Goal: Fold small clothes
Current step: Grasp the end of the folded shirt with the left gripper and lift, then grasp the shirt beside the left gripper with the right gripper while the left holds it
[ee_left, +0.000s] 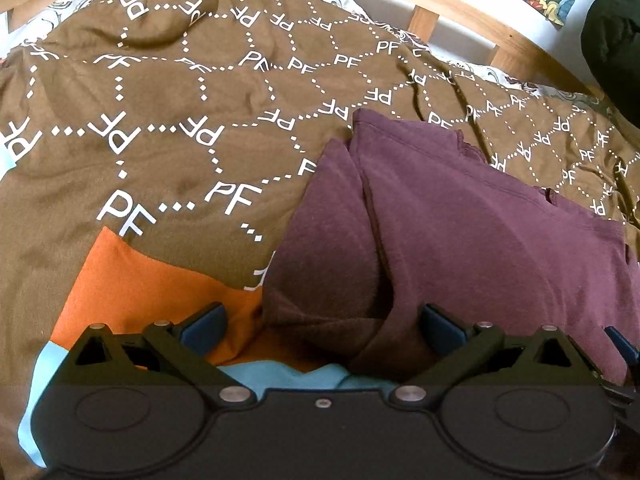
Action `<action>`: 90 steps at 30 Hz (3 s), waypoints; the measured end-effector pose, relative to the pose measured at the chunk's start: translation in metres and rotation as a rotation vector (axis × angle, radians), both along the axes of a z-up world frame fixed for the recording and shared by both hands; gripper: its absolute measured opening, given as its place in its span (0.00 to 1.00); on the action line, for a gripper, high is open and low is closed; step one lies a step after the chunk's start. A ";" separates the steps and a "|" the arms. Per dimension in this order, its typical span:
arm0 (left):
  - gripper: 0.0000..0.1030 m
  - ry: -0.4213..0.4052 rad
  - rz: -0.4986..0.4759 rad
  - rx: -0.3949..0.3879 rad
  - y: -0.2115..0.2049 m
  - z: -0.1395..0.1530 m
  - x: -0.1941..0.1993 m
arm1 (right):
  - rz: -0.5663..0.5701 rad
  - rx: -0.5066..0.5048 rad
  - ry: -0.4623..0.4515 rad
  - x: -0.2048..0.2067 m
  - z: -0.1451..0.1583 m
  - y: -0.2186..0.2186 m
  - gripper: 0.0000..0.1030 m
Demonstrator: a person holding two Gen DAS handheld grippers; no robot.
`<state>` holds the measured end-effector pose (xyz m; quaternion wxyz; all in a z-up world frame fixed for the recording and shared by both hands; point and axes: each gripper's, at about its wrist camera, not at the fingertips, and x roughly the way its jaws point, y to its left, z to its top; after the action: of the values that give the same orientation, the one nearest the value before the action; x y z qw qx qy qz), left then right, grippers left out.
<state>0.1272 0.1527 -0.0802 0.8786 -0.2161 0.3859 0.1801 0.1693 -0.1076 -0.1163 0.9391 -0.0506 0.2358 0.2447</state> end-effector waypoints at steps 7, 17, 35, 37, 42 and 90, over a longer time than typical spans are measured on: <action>0.99 0.000 0.003 -0.003 0.000 0.000 0.000 | -0.003 0.008 -0.006 0.000 -0.001 -0.001 1.00; 0.99 -0.003 0.002 -0.003 0.001 -0.001 0.000 | -0.003 0.010 -0.008 0.000 -0.002 -0.001 1.00; 0.50 -0.024 0.064 -0.012 -0.009 0.019 0.005 | -0.007 0.005 -0.002 -0.001 0.000 -0.002 1.00; 0.40 -0.032 0.071 0.030 -0.015 0.023 0.004 | -0.007 0.002 0.003 0.000 0.001 -0.001 0.99; 0.13 -0.100 0.071 0.088 -0.028 0.036 0.001 | 0.001 -0.018 0.025 -0.001 0.007 -0.001 1.00; 0.99 -0.373 -0.552 0.417 -0.220 0.081 0.012 | -0.216 0.226 -0.085 0.047 0.063 -0.144 1.00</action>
<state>0.1395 -0.0672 0.0013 0.9742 0.0499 0.2181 -0.0308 0.2160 -0.2514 -0.0529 0.9688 0.0708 0.1708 0.1648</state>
